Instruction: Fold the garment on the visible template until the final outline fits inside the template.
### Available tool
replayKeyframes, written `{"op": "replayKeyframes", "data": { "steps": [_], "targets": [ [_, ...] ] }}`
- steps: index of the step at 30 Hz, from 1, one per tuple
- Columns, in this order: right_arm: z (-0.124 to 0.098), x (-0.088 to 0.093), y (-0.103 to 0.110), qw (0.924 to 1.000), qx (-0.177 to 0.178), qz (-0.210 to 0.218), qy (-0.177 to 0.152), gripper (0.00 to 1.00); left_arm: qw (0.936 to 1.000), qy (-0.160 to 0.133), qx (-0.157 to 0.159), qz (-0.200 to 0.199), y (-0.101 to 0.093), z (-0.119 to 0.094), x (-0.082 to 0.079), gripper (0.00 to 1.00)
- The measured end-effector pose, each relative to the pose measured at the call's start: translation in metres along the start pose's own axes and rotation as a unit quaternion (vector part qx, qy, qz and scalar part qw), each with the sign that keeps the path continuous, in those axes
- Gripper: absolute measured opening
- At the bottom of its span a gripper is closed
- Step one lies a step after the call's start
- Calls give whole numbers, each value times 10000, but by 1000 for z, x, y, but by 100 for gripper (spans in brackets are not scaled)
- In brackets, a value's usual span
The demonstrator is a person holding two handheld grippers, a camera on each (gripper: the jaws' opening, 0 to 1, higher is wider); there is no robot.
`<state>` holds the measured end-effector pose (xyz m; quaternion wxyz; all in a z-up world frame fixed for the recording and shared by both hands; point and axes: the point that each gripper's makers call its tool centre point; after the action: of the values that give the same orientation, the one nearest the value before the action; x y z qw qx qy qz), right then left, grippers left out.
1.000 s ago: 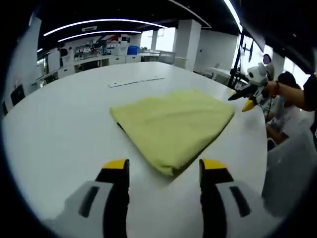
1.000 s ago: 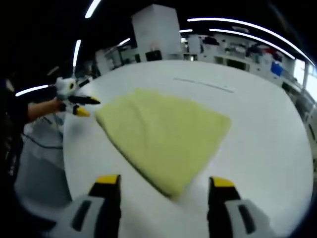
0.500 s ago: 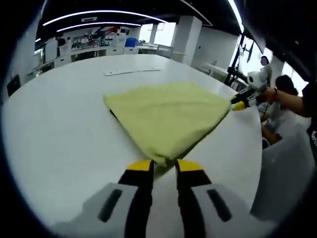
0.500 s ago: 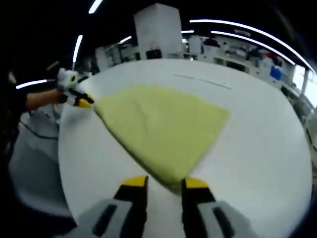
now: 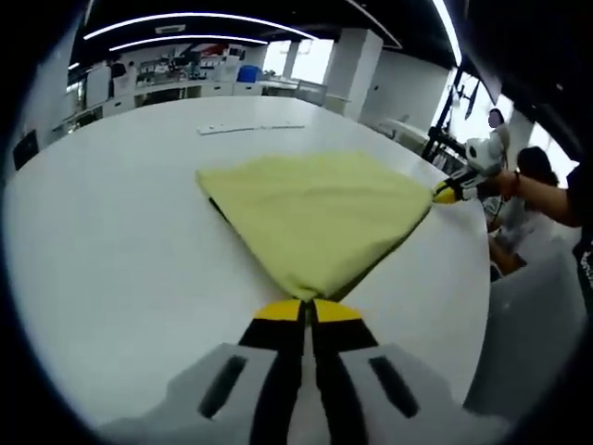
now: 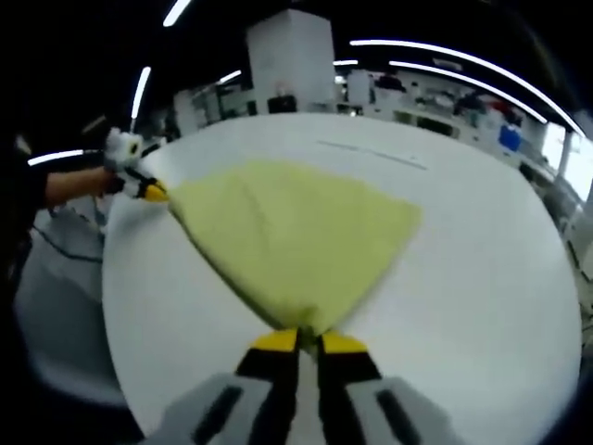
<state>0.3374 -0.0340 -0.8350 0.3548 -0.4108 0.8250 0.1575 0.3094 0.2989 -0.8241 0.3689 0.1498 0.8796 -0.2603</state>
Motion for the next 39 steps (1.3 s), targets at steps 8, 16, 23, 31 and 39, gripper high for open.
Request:
{"op": "replayKeyframes", "data": {
  "steps": [8, 16, 23, 31, 39],
  "targets": [
    [-4, 2, -4, 9999, 19, -91, 75, 0, 9990, 151, -174, 385, 7, -5, 0, 0],
    [-7, 3, -6, 9999, -11, -87, 81, 0, 9986, 205, -163, 449, 0, -6, 3, 0],
    [-10, 4, -4, 9999, -48, -87, 120, 0, 9984, 247, -140, 483, -5, -9, 8, 0],
    [-14, 11, -2, 9997, -93, -108, 216, 0, 9982, 297, -111, 517, -14, -12, 14, 0],
    [-19, 17, 3, 9996, -117, -78, 247, 0, 9986, 293, -45, 433, -20, -15, 19, 0]
  ]
}}
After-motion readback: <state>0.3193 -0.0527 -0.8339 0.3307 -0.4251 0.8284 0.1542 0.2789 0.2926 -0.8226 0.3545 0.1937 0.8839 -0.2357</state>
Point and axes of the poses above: the point that each gripper's makers call its tool centre point, and the gripper's own axes: z roughly forward along the fingers, y roughly to its left, x roughly out of its underside, and after that the axes turned 9 degrees about -z, right-handed
